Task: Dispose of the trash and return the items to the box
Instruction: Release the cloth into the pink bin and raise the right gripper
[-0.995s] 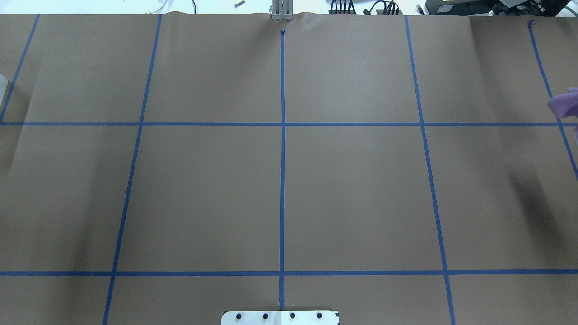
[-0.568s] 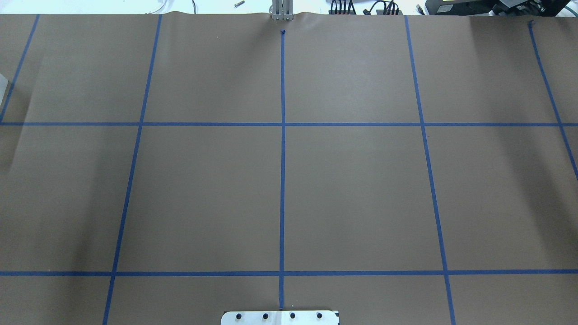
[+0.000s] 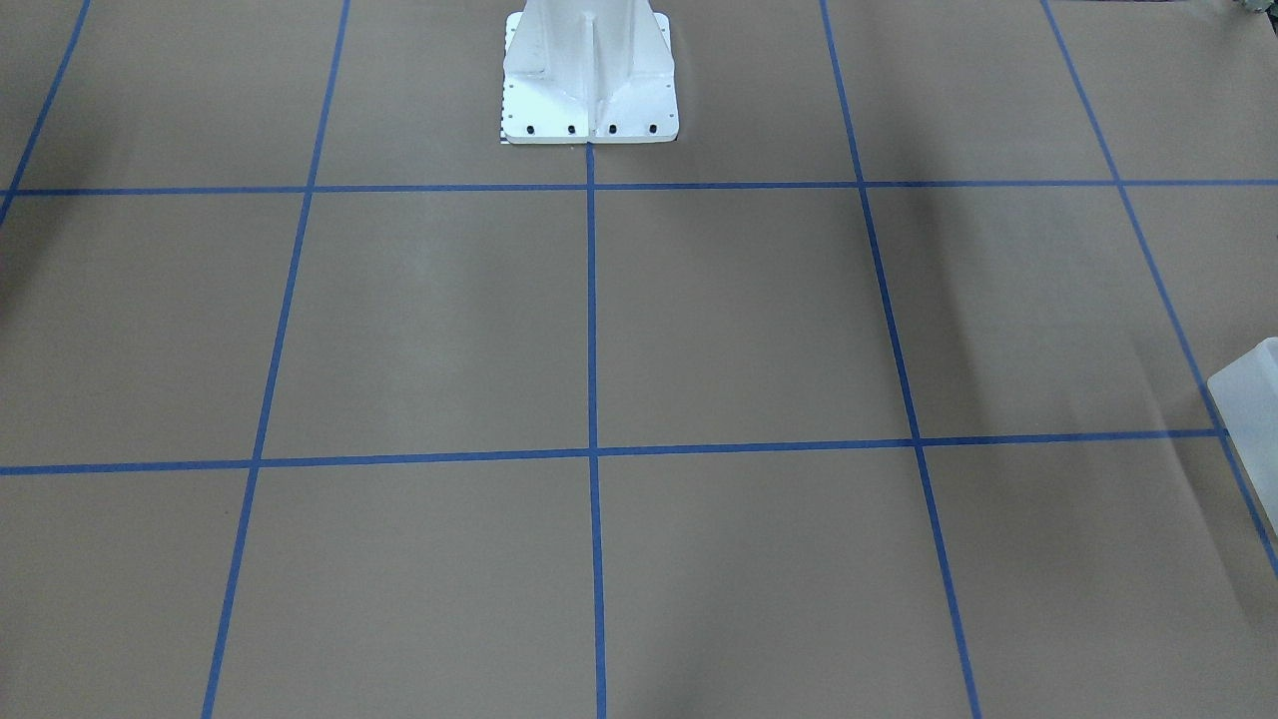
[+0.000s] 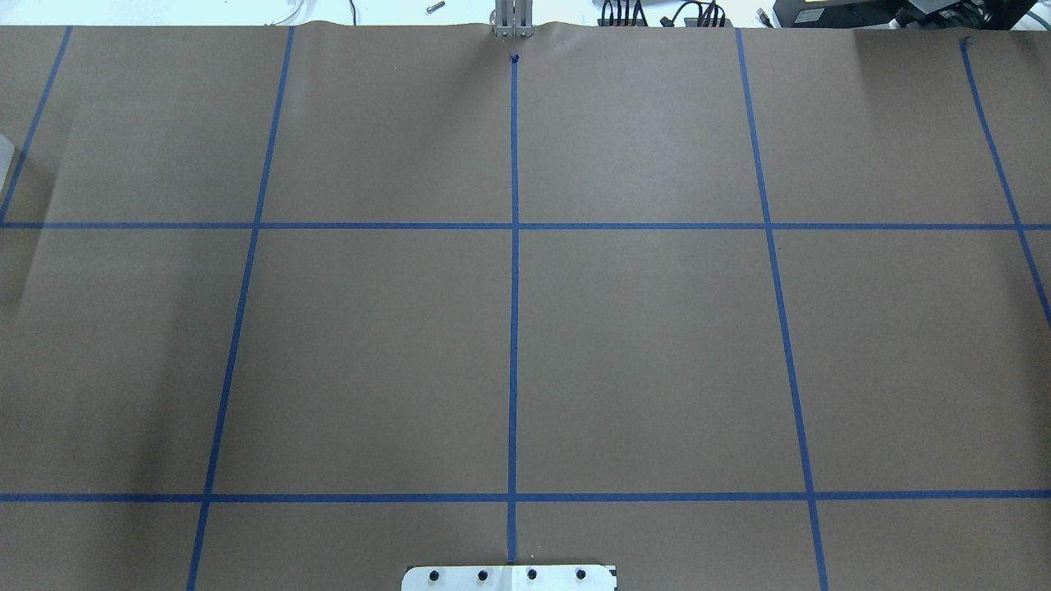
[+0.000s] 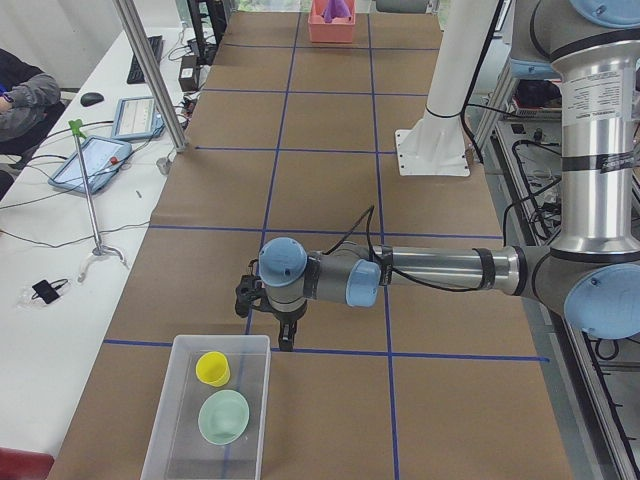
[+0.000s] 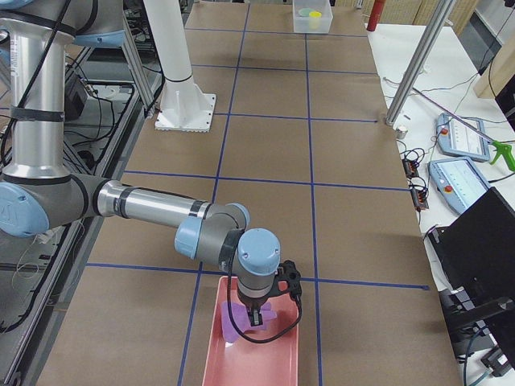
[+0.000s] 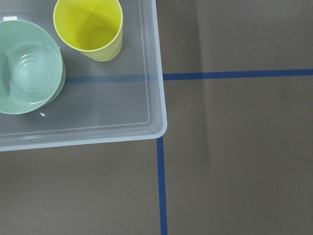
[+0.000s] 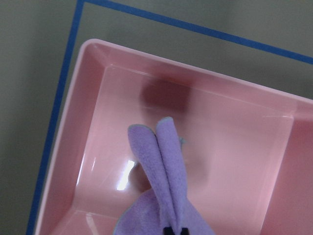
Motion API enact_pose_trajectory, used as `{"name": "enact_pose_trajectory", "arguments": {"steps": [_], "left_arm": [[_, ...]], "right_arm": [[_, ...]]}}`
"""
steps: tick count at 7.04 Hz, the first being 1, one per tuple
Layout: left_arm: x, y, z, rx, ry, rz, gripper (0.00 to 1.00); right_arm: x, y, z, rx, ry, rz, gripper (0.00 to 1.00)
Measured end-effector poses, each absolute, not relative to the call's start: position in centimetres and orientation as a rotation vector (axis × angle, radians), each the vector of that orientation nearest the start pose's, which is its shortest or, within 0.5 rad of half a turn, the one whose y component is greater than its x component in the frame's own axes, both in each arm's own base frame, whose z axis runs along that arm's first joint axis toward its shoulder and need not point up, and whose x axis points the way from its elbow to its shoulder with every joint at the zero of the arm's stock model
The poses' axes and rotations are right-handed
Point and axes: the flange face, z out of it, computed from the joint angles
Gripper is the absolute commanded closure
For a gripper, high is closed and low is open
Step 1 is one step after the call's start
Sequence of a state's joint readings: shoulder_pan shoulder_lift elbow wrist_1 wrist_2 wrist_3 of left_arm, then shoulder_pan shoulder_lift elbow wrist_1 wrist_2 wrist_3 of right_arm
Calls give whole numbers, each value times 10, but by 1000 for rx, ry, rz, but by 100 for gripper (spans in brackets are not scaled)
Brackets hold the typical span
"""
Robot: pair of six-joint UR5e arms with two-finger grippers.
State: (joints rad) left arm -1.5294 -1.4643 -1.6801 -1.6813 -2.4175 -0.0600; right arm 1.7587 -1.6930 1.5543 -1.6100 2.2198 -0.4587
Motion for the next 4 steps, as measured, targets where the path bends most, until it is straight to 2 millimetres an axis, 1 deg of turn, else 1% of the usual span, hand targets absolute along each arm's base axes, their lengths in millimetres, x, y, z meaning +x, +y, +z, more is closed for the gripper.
{"name": "enact_pose_trajectory", "arguments": {"steps": [1, 2, 3, 4], "left_arm": [[-40, -455, 639, 63, 850, 30, 1], [-40, -454, 640, 61, 850, 29, 1], [-40, -453, 643, 54, 849, 26, 1], [-40, -451, 648, 43, 847, 21, 1]], "right_arm": [[141, -407, 743, 46, -664, -162, 100], [134, -411, 748, 39, -664, -140, 18], [130, -413, 748, 37, -668, -134, 0], [125, -417, 745, 44, -677, -139, 0]]}}
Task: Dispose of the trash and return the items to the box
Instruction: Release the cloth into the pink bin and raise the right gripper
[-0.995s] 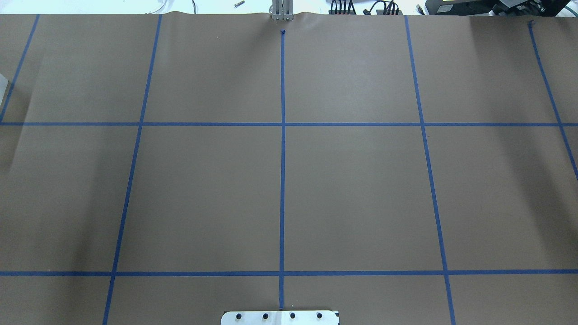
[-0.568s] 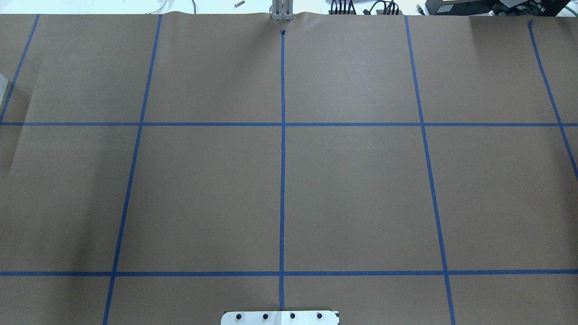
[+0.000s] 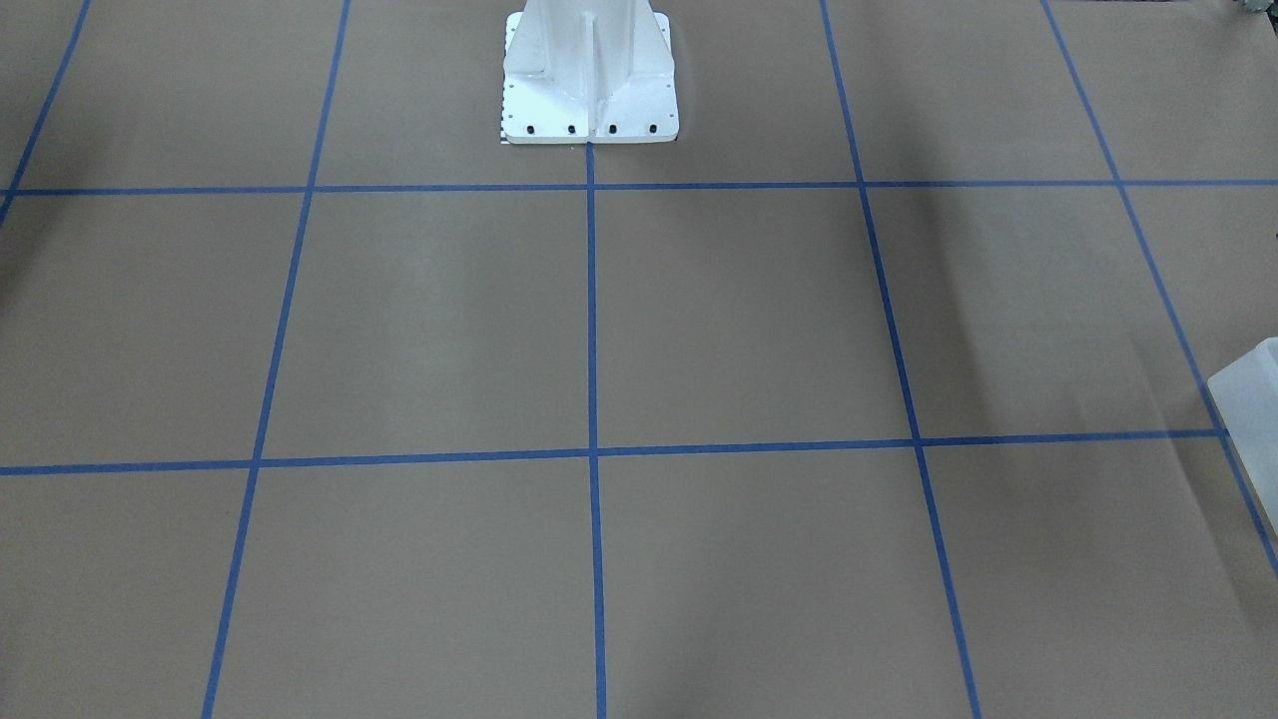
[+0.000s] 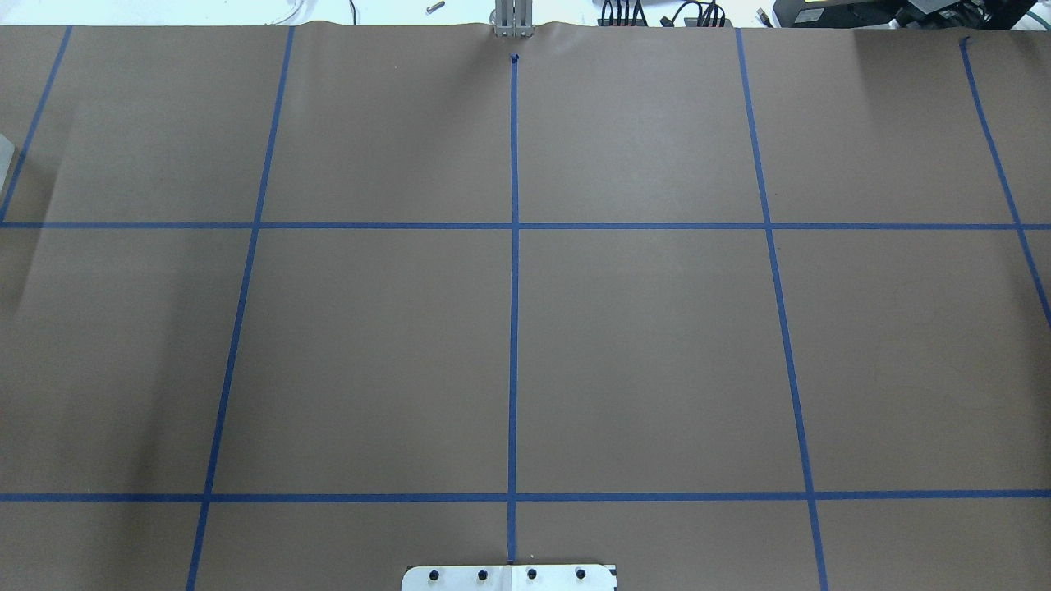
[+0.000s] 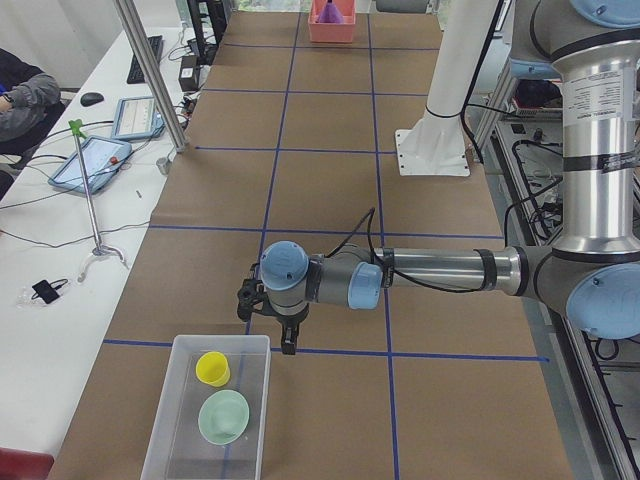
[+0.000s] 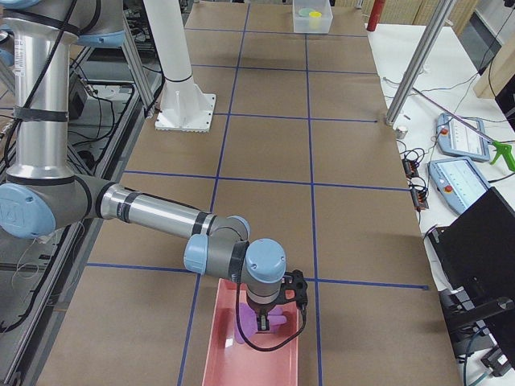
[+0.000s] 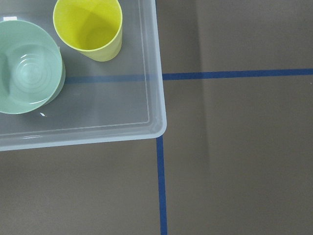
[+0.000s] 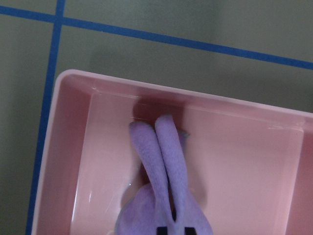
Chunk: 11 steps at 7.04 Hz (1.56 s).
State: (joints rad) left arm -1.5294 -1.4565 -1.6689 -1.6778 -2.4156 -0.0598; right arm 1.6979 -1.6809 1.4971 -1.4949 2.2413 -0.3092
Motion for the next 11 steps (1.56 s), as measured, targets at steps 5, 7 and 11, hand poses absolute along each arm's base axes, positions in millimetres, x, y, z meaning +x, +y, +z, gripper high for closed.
{"name": "enact_pose_trajectory", "arguments": {"steps": [5, 7, 11], "left_arm": [[-43, -411, 643, 29, 847, 14, 1], [-46, -400, 634, 35, 842, 90, 1], [-85, -396, 628, 25, 843, 61, 1]], "right_arm": [[81, -491, 651, 126, -740, -113, 0], [67, -508, 621, 137, -751, -92, 0], [49, -524, 604, 124, -762, -84, 0]]}}
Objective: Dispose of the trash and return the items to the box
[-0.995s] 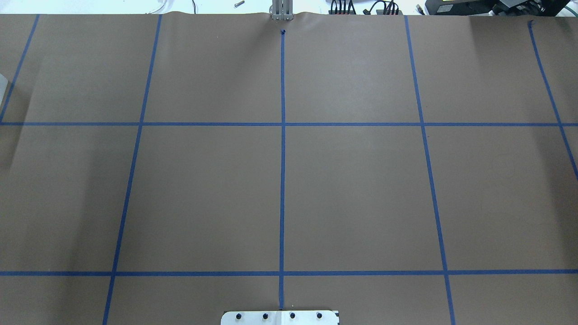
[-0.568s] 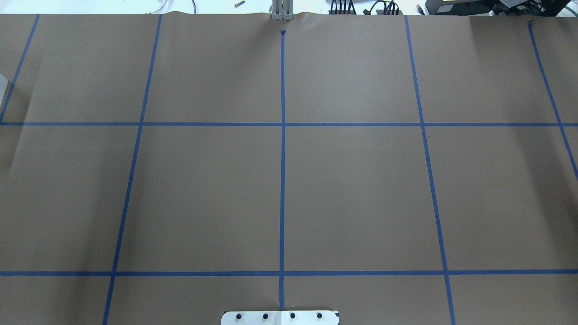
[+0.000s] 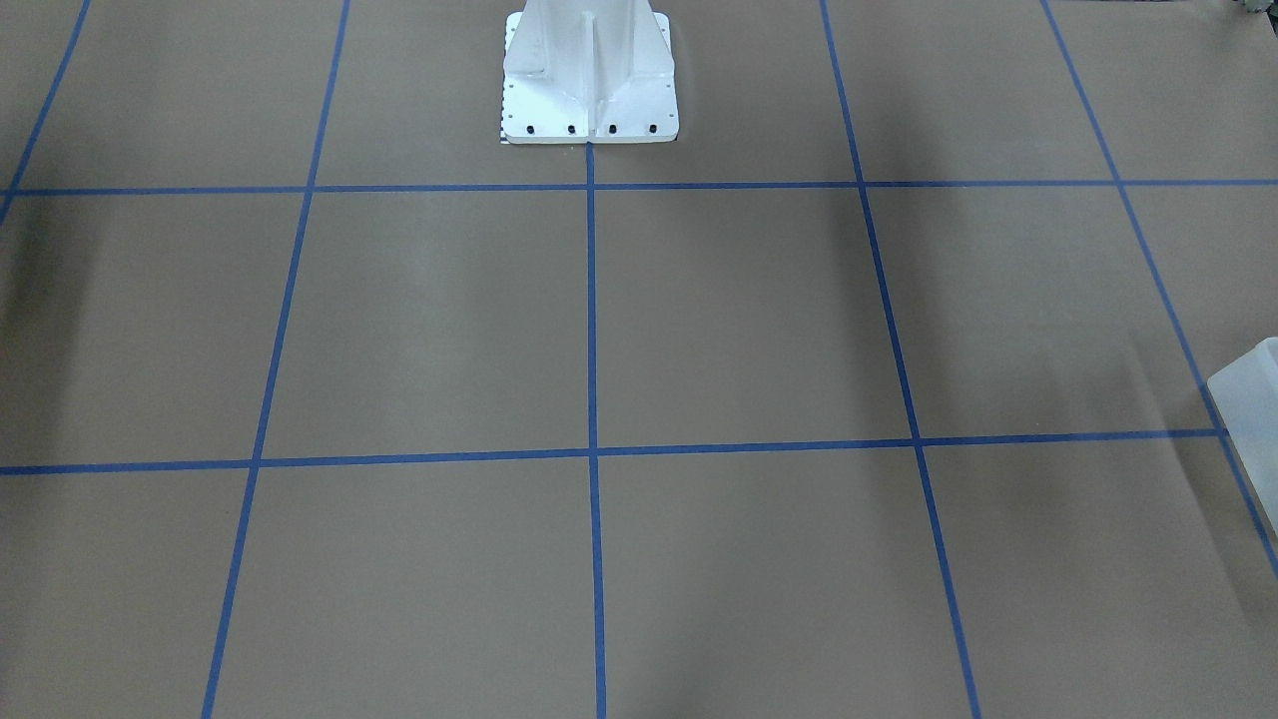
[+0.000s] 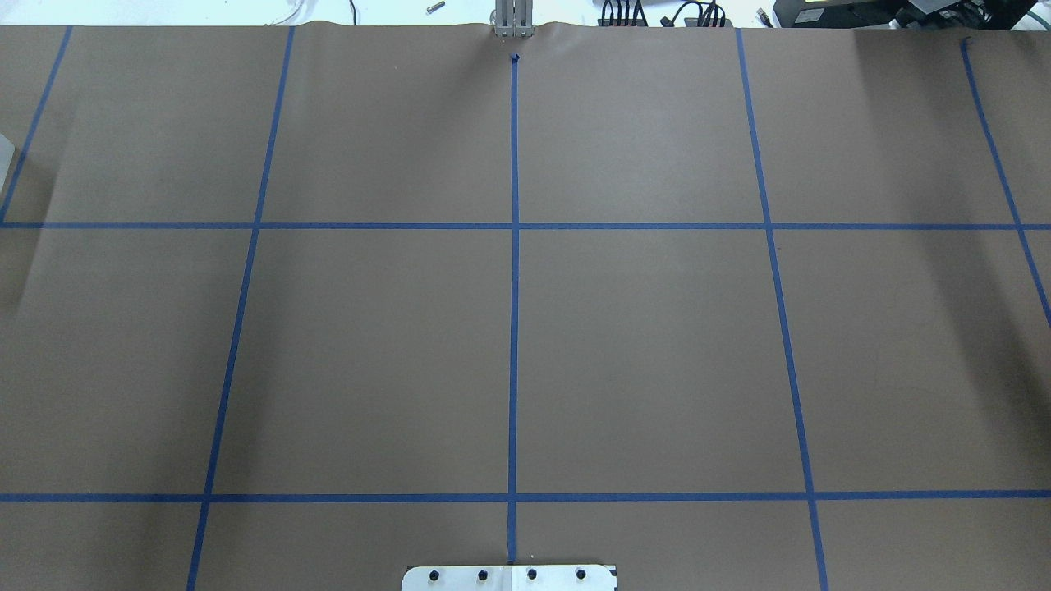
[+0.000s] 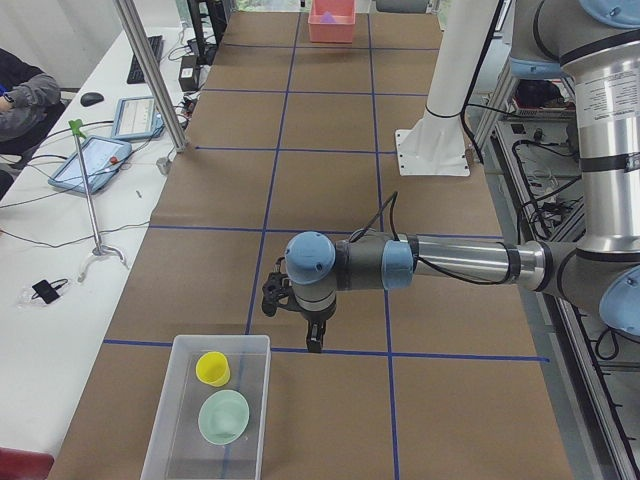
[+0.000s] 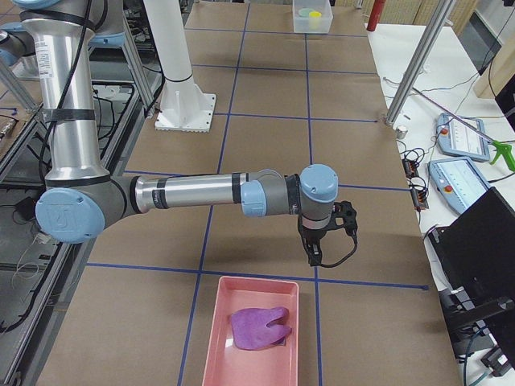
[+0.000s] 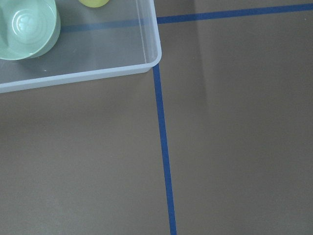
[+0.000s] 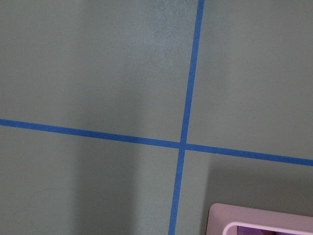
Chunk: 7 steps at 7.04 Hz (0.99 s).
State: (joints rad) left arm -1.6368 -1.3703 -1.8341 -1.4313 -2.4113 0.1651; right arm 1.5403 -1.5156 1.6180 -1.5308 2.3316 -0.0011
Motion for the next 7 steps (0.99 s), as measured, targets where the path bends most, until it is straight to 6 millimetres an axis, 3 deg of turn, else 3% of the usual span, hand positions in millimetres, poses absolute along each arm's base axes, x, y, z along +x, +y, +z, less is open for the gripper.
{"name": "enact_pose_trajectory", "arguments": {"steps": [2, 7], "left_arm": [[-94, -391, 644, 10, 816, 38, 1], [-97, -399, 633, 81, 795, 70, 1]], "right_arm": [[47, -507, 624, 121, -758, -86, 0], [32, -503, 628, 126, -760, -115, 0]]}}
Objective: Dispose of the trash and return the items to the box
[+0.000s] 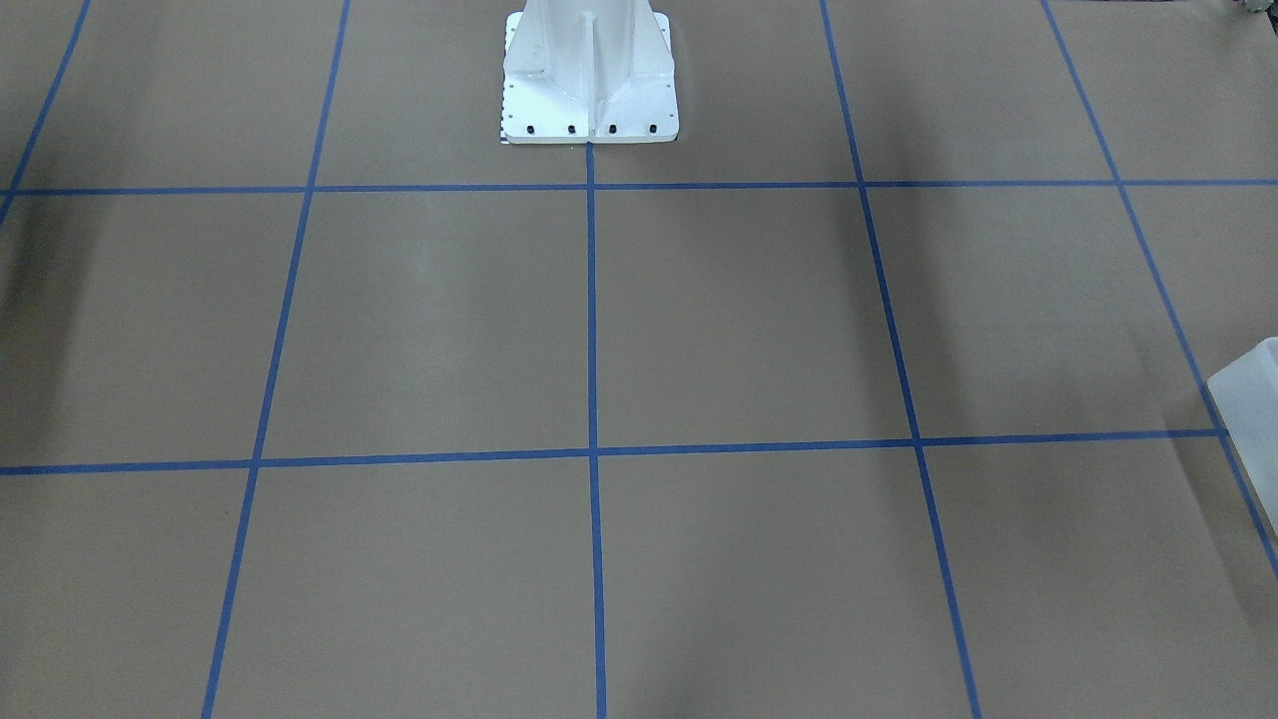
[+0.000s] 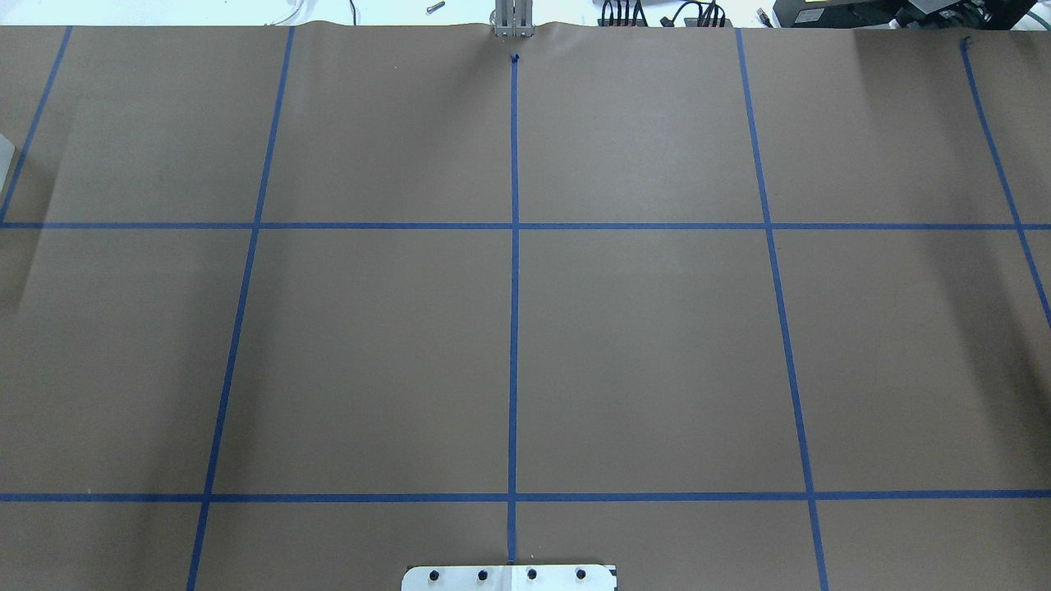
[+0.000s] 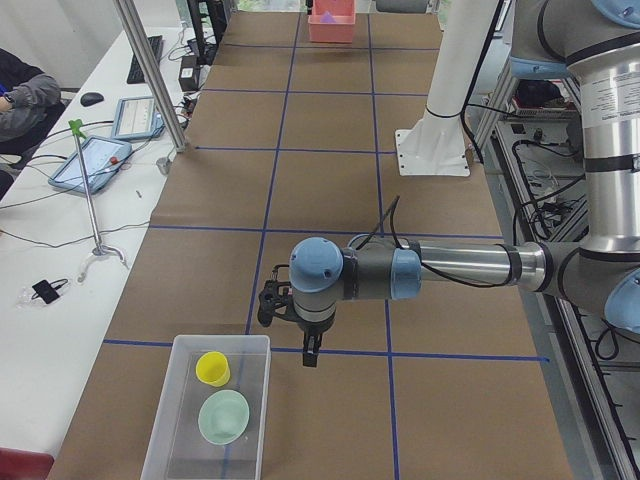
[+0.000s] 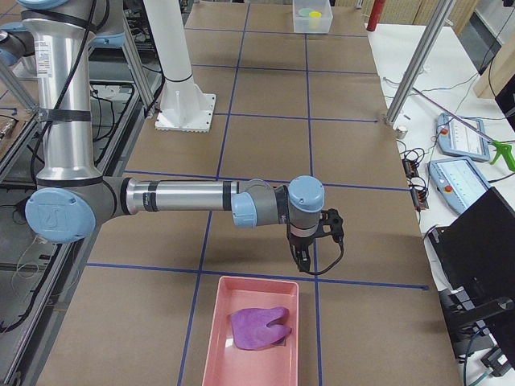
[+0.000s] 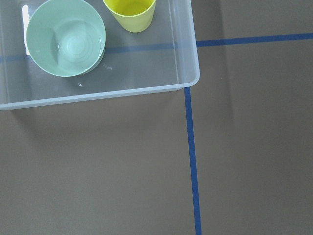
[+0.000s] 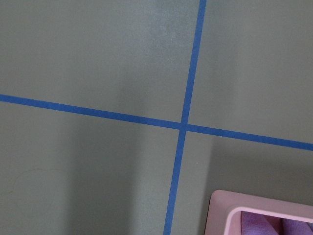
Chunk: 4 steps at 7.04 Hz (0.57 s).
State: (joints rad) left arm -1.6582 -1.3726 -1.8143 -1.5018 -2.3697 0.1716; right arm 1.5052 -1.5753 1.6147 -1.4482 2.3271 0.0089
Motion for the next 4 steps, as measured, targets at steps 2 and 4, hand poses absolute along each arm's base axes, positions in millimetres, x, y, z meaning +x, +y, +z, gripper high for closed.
{"name": "enact_pose_trajectory", "arguments": {"steps": [2, 4], "left_arm": [[-97, -399, 633, 85, 792, 71, 1], [-97, -398, 633, 83, 791, 70, 1]], "right_arm": [[30, -502, 626, 127, -764, -119, 0], [28, -502, 627, 124, -764, -123, 0]]}}
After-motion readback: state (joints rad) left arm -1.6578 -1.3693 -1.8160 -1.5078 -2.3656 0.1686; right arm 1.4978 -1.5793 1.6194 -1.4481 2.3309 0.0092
